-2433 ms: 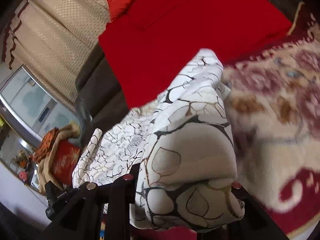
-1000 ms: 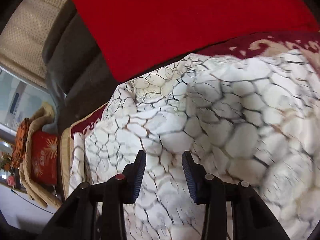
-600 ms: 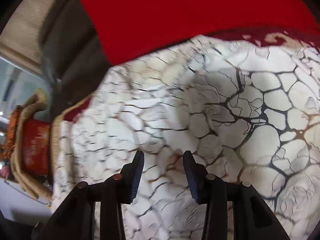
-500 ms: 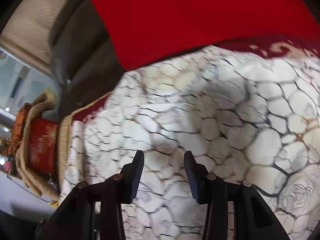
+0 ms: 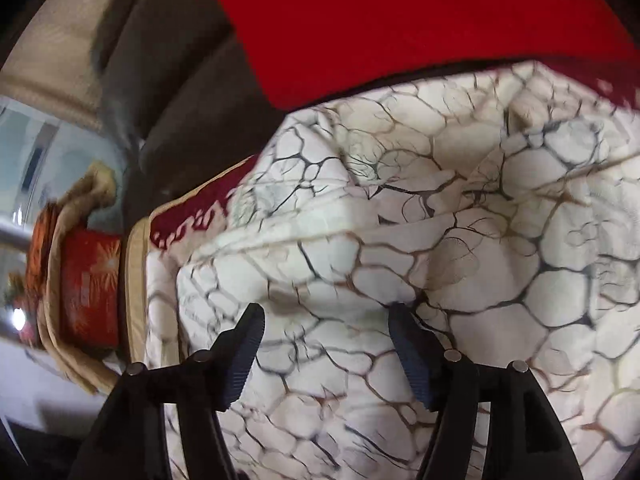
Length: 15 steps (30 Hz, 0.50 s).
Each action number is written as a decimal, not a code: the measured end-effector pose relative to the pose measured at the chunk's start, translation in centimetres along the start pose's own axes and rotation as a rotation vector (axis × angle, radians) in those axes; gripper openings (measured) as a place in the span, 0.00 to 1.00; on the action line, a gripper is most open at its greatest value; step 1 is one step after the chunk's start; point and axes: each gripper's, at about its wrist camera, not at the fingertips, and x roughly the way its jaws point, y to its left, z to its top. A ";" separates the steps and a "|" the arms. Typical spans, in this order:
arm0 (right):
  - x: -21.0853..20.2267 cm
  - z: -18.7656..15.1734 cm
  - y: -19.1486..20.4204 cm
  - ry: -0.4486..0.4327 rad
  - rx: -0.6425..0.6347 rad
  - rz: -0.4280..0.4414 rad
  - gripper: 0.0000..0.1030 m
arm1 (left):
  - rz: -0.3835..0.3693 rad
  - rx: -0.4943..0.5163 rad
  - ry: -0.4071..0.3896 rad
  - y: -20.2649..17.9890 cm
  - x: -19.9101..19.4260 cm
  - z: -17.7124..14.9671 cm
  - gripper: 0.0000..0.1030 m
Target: Fold large clothes
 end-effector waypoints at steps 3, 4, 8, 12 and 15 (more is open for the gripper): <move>-3.1 -1.2 -1.5 -0.053 0.022 0.019 0.65 | 0.000 0.005 0.004 -0.1 -0.1 0.0 0.71; -4.4 -1.5 -1.9 -0.077 0.016 0.009 0.65 | 0.001 0.005 0.005 -0.1 -0.1 0.0 0.71; -10.3 -3.6 -4.8 -0.199 -0.012 -0.084 0.65 | 0.008 0.009 0.012 -0.3 -0.2 0.1 0.71; -16.1 -5.8 -9.3 -0.313 0.030 -0.165 0.65 | -0.004 -0.007 0.033 -0.1 0.1 0.2 0.77; -18.0 -6.5 -13.3 -0.350 0.091 -0.202 0.65 | -0.039 -0.044 0.070 0.1 0.8 0.6 0.81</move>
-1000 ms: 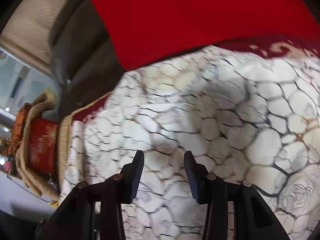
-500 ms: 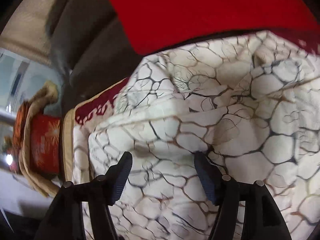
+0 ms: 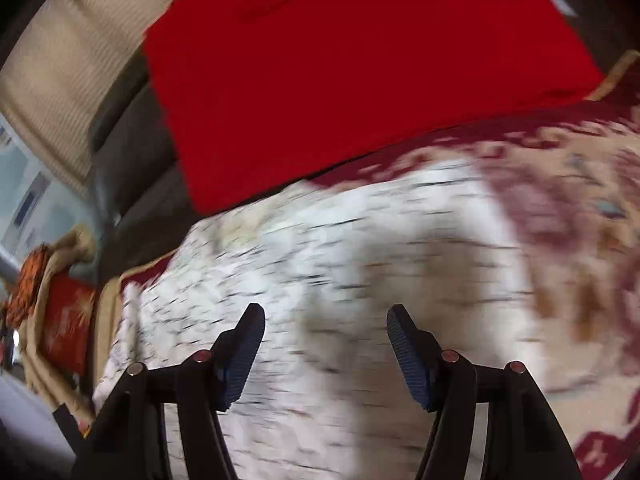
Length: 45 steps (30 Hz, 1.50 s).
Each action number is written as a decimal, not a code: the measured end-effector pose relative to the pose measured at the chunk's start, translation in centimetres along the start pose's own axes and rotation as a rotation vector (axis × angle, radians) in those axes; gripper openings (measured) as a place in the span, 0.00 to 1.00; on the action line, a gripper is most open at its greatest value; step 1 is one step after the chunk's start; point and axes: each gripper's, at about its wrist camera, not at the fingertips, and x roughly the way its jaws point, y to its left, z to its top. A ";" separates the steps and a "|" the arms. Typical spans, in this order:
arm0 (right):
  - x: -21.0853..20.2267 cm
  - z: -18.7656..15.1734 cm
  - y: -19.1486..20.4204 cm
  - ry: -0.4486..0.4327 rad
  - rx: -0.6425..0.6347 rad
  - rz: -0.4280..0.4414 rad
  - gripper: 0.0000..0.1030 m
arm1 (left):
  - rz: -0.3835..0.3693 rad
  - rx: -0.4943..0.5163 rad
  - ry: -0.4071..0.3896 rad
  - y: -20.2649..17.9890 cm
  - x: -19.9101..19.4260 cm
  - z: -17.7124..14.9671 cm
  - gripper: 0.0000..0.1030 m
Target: Fold large clothes
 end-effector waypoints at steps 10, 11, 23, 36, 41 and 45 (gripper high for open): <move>-1.0 -0.2 -5.2 0.033 0.132 0.066 0.34 | -0.082 -0.038 -0.001 0.3 0.4 0.7 0.60; -1.2 -0.4 -5.2 0.026 0.131 0.062 0.34 | -0.083 -0.039 -0.003 0.3 0.3 0.7 0.55; -0.2 -1.9 -6.0 0.056 0.158 0.150 0.35 | -0.066 0.074 -0.095 -3.0 -4.4 1.8 0.22; -1.6 -2.0 -12.5 0.103 0.423 0.576 0.64 | -0.139 0.545 -0.119 -22.0 -8.1 -2.2 0.19; -0.3 -1.8 -14.9 0.151 0.528 0.628 0.68 | -0.126 0.686 0.011 -26.5 -2.1 -6.6 0.19; 0.6 0.1 -12.6 0.203 0.445 0.598 0.77 | -0.111 0.734 -0.028 -26.7 -2.3 -7.7 0.19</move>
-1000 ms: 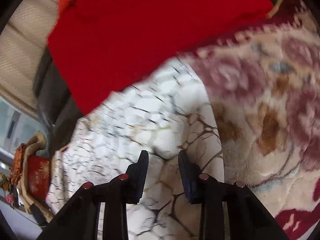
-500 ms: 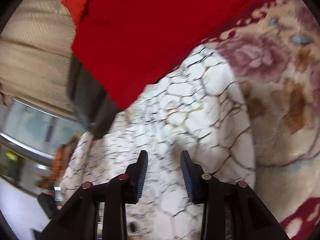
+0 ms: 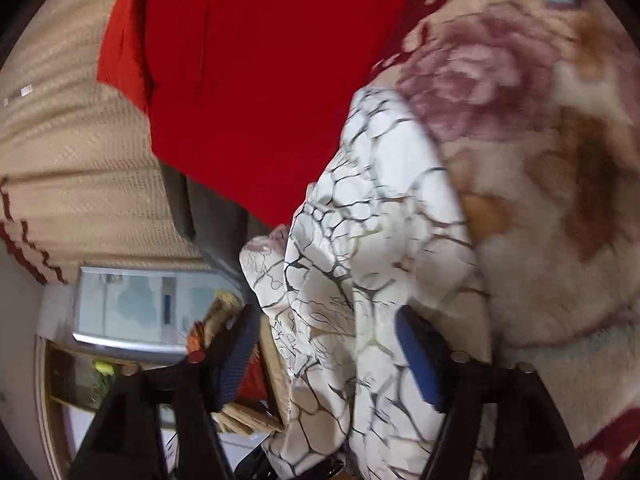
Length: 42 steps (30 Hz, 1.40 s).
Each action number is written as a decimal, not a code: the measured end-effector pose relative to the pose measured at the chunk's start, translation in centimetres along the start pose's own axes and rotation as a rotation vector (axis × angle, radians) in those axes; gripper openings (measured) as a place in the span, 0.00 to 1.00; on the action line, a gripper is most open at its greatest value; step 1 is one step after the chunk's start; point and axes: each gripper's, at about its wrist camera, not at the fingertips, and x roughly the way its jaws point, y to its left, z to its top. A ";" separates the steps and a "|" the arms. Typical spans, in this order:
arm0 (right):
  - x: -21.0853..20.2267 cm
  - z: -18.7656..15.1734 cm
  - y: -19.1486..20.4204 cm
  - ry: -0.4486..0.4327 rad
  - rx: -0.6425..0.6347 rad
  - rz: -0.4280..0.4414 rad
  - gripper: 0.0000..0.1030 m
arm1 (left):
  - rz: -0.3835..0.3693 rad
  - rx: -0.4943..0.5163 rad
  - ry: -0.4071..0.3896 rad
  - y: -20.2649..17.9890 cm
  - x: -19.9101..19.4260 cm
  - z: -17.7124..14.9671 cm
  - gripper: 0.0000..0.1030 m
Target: Fold large clothes
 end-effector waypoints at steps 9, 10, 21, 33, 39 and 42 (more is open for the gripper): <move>9.7 1.6 6.6 0.183 -0.202 -0.222 0.80 | -0.049 -0.033 -0.051 1.5 -1.7 -1.1 0.19; 10.6 1.4 7.4 0.202 -0.232 -0.226 0.80 | -0.053 -0.033 -0.055 1.7 -2.0 -1.4 0.19; 19.5 -1.1 10.9 0.337 -0.547 -0.408 0.30 | -0.135 -0.068 -0.076 3.9 -2.7 -2.5 0.18; 5.3 4.8 10.4 0.100 -0.515 -0.289 0.19 | -0.268 0.067 -0.121 -3.5 -4.1 4.4 0.18; 4.8 7.7 2.9 0.125 -0.430 -0.279 0.19 | -0.225 0.191 -0.015 -9.3 1.6 5.0 0.18; 4.6 8.2 0.2 0.132 -0.376 -0.166 0.25 | -0.203 0.246 -0.035 -10.0 1.1 4.4 0.22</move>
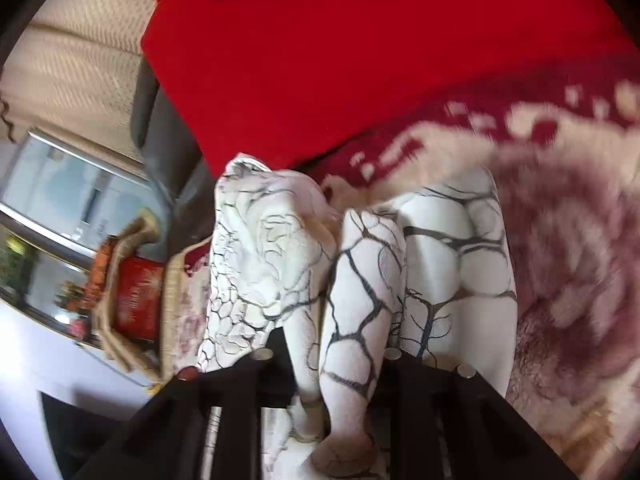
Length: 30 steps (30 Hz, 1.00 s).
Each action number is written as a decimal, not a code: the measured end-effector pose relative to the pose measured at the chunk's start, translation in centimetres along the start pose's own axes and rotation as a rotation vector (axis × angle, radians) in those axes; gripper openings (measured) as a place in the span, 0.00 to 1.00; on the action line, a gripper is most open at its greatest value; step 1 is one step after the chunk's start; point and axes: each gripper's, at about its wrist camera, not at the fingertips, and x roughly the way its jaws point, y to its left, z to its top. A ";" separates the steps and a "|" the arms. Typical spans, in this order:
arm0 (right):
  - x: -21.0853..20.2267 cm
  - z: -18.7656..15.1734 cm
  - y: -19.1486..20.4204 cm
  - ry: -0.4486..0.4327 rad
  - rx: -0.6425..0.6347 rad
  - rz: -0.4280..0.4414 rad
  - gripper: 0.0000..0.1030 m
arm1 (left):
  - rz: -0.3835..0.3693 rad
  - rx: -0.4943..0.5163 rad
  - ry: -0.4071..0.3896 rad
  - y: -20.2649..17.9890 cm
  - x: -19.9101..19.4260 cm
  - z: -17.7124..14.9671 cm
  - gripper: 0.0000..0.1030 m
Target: Fold large clothes
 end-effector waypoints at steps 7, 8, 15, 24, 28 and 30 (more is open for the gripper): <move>-2.0 -0.9 2.6 0.018 -0.049 -0.114 0.65 | -0.224 -0.049 -0.014 2.3 -6.9 -2.5 0.67; -3.2 -1.2 3.0 0.004 -0.045 -0.143 0.66 | -0.267 -0.062 -0.045 2.8 -8.9 -3.3 0.68; -10.4 -4.4 6.6 -0.133 -0.133 -0.205 0.67 | -0.148 -0.247 -0.159 11.1 -14.8 -7.8 0.79; -6.9 -11.0 15.1 -0.070 -0.333 -0.226 0.49 | 0.054 -0.512 -0.024 17.4 -8.6 -11.4 0.78; -4.4 -13.9 13.1 -0.003 -0.315 -0.366 0.42 | 0.057 -0.461 -0.005 14.6 -6.7 -11.5 0.75; -4.0 -15.3 10.4 -0.014 -0.319 -0.496 0.41 | 0.044 -0.457 -0.002 14.3 -6.4 -11.8 0.75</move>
